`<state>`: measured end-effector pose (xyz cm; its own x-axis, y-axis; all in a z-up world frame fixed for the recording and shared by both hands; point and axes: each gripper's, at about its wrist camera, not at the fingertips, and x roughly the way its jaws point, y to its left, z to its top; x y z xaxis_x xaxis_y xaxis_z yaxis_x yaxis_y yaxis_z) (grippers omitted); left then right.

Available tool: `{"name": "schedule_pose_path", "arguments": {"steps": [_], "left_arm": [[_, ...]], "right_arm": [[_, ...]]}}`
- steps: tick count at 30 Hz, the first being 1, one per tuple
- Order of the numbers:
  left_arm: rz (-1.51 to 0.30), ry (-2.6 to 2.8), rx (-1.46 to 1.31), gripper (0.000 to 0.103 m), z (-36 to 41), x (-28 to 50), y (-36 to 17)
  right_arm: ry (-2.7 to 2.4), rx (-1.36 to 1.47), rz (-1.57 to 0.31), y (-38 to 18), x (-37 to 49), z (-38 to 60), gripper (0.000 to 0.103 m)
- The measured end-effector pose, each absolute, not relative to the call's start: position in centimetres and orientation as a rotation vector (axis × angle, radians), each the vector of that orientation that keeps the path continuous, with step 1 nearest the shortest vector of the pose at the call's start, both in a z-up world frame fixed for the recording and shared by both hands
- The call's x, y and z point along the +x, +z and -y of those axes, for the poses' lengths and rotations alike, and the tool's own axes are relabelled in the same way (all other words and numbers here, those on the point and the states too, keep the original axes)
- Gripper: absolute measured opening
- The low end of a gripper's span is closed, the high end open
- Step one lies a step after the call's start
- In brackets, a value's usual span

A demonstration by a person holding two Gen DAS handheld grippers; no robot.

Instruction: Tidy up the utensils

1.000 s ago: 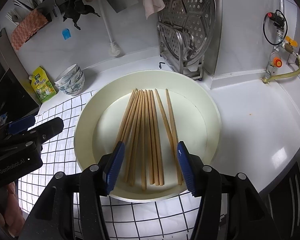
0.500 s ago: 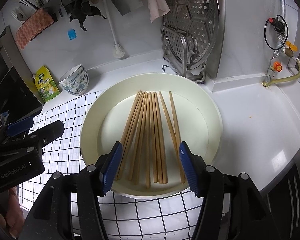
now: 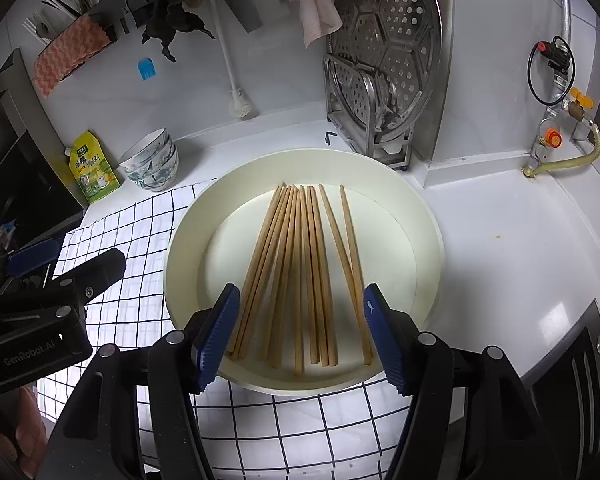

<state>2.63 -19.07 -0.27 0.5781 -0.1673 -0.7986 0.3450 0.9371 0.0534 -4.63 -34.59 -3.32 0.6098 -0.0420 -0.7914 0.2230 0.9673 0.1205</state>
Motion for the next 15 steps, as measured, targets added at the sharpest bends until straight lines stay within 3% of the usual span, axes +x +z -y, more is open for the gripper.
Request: {"name": "schedule_pose_path", "arguments": {"steps": [15], "left_arm": [[-0.909, -0.277, 0.212, 0.096, 18.7, 3.02, -0.18]], "right_arm": [[-0.155, 0.201, -0.914, -3.28, -4.28, 33.65, 0.062]]}}
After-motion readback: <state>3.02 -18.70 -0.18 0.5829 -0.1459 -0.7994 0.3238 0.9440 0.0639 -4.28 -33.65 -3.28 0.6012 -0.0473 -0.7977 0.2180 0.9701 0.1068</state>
